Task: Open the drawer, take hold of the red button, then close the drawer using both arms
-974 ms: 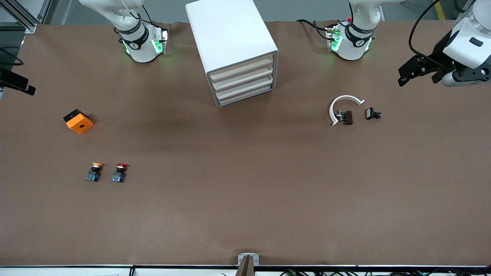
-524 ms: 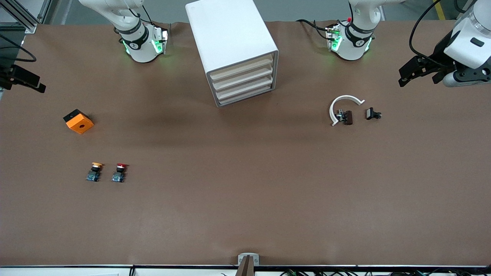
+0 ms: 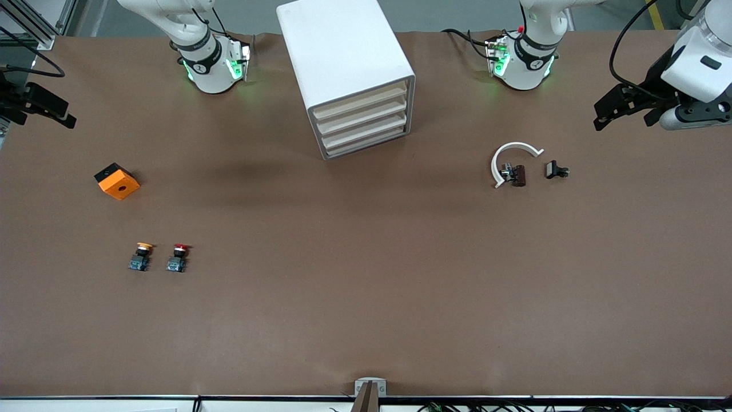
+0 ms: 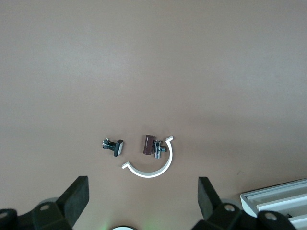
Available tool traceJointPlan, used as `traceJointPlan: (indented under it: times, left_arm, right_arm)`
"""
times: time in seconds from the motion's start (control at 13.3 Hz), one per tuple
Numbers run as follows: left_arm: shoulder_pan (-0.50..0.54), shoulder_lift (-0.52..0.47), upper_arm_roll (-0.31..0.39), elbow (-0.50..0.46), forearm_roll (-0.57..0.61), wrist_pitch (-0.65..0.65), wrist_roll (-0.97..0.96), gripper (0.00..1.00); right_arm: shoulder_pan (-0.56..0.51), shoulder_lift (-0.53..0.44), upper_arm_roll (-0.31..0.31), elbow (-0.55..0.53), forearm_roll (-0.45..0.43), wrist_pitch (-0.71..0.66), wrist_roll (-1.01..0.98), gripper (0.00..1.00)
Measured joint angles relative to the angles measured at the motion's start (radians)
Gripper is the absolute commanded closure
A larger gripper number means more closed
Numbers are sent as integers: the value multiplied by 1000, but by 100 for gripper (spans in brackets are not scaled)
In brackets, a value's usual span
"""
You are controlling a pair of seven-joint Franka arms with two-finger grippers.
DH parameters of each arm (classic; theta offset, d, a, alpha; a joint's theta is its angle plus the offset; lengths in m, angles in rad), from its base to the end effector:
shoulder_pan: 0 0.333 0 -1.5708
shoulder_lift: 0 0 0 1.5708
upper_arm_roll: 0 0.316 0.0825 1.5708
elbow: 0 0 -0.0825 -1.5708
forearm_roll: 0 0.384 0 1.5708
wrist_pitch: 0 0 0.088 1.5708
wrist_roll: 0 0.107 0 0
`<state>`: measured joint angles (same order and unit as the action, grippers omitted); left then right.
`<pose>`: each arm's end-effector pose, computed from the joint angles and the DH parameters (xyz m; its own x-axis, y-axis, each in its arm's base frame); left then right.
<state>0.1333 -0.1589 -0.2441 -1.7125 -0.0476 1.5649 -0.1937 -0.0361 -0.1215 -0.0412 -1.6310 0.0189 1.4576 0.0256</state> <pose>0.4999 -0.0710 0.6385 0.9964 0.0852 0.0047 0.0852 -0.9963 0.0104 0.5027 -0.0382 0.6511 0.9936 -0.0999 -0.0525 -0.1012 -0.9946 -0.0225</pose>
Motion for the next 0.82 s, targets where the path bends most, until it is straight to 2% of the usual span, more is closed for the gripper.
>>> traceJointPlan:
  times: [0.52, 0.82]
  left_arm:
    - [6, 1, 2, 16, 38, -8, 96, 0]
    - [10, 7, 8, 25, 38, -10, 96, 0]
  right_arm:
    - [2, 0, 1, -4, 0, 27, -8, 0]
    - [-10, 0, -8, -5, -1, 36, -90, 0]
